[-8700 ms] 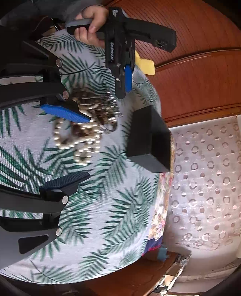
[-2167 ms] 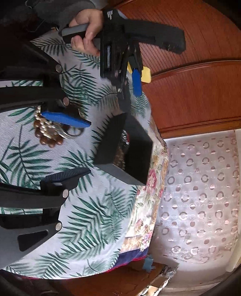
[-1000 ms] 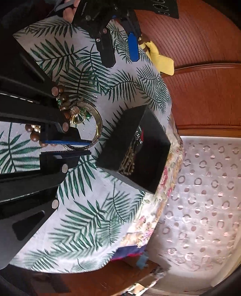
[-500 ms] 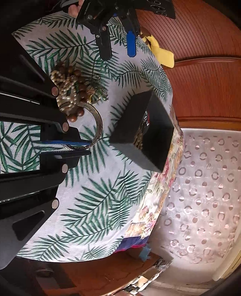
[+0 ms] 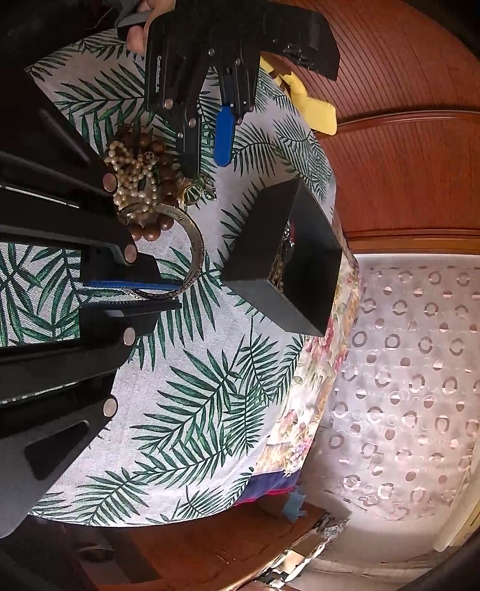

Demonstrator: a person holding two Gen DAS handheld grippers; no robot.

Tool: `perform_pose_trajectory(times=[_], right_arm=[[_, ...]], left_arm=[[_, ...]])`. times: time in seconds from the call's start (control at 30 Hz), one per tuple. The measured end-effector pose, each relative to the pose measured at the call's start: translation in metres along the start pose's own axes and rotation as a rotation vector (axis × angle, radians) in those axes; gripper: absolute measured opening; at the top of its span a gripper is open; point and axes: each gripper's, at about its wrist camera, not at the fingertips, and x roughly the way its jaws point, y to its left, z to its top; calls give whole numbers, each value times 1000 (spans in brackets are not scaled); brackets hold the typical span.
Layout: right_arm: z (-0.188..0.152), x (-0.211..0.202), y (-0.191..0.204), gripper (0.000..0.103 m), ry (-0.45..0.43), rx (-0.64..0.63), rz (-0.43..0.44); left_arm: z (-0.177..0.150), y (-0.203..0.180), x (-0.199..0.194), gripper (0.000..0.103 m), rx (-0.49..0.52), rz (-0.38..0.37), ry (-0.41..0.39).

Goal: Organize jewelry
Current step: 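Reach the right tool to the silver bangle and brown beads and grasp, then lift the silver bangle with the right tool while the left tool grasps the green pendant earring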

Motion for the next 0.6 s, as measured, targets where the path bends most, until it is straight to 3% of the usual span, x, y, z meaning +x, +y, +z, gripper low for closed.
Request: perform_pose_trajectory(times=[0.13,0.6], right_arm=[[0,-2,-3,6,-5,6,0],[3,-1,3,6,-5,-6,2]], left_arm=[[1,-5,3,27,39,57,12],[7,-1,7,25,37,60,17]])
